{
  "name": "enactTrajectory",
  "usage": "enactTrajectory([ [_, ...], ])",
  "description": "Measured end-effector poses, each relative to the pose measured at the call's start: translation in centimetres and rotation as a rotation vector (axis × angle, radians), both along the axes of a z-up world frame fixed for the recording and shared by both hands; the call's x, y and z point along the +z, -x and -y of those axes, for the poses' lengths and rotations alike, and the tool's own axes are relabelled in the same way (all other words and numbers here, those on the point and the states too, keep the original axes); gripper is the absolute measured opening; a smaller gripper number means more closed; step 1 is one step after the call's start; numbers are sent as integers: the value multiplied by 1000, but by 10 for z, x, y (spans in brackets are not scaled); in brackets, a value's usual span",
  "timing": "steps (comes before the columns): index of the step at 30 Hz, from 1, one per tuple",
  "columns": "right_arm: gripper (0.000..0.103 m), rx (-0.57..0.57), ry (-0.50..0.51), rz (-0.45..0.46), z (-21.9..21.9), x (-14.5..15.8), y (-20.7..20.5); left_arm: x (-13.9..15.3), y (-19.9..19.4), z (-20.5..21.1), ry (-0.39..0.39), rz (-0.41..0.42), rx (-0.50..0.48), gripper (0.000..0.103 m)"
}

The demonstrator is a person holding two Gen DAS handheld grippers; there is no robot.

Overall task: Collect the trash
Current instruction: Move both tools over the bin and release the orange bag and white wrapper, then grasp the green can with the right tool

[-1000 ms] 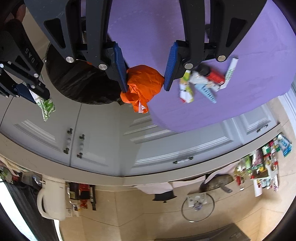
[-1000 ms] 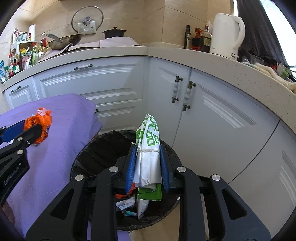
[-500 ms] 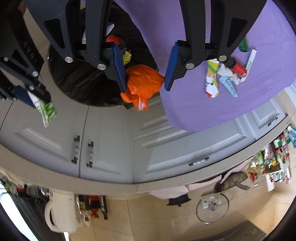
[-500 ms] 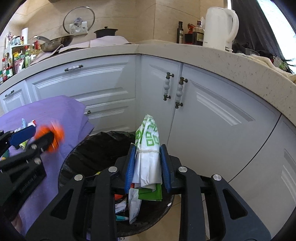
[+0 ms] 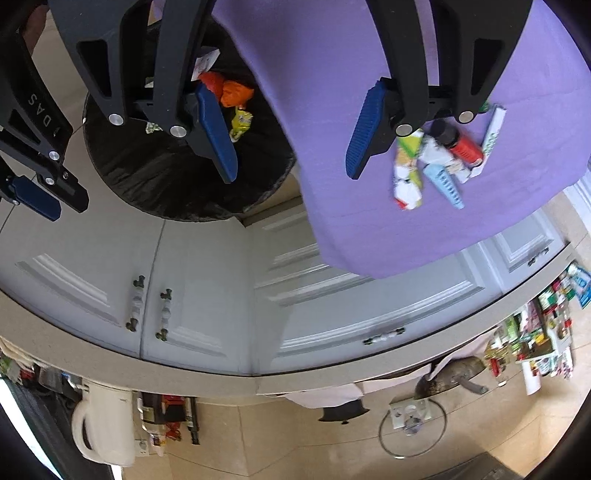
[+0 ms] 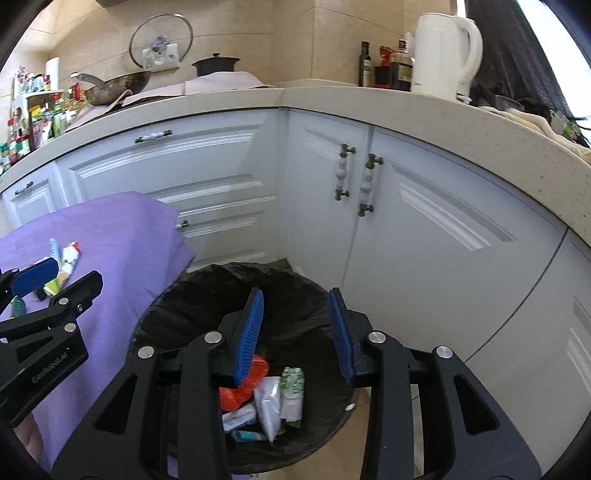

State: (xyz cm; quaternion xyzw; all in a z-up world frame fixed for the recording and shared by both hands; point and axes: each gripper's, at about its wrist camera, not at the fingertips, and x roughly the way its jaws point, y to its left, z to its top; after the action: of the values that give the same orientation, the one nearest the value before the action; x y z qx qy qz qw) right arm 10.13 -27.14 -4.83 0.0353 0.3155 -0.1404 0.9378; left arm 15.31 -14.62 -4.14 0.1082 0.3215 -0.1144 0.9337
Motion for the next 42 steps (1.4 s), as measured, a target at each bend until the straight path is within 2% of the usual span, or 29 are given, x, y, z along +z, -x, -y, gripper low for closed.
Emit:
enactTrajectory([
  [8,36,115,-31,2,-44,7,-10,9,8,-54,-2,6,108,62],
  [16,37,260,-48,-3,-108,11,-20,11,16,-131,-20,6,275,62],
  [19,47,319,-60,-7,-133,13,-24,11,22,-159,-23,13,347,64],
  [25,47,429,-56,-22,-184,14,-30,8,25,-210,-33,2,456,64],
  [30,47,502,-34,-43,-223,11,-33,7,30,-239,-35,-1,514,64],
  [42,47,585,5,-112,-271,-2,-42,-3,41,-281,-28,-30,588,64],
])
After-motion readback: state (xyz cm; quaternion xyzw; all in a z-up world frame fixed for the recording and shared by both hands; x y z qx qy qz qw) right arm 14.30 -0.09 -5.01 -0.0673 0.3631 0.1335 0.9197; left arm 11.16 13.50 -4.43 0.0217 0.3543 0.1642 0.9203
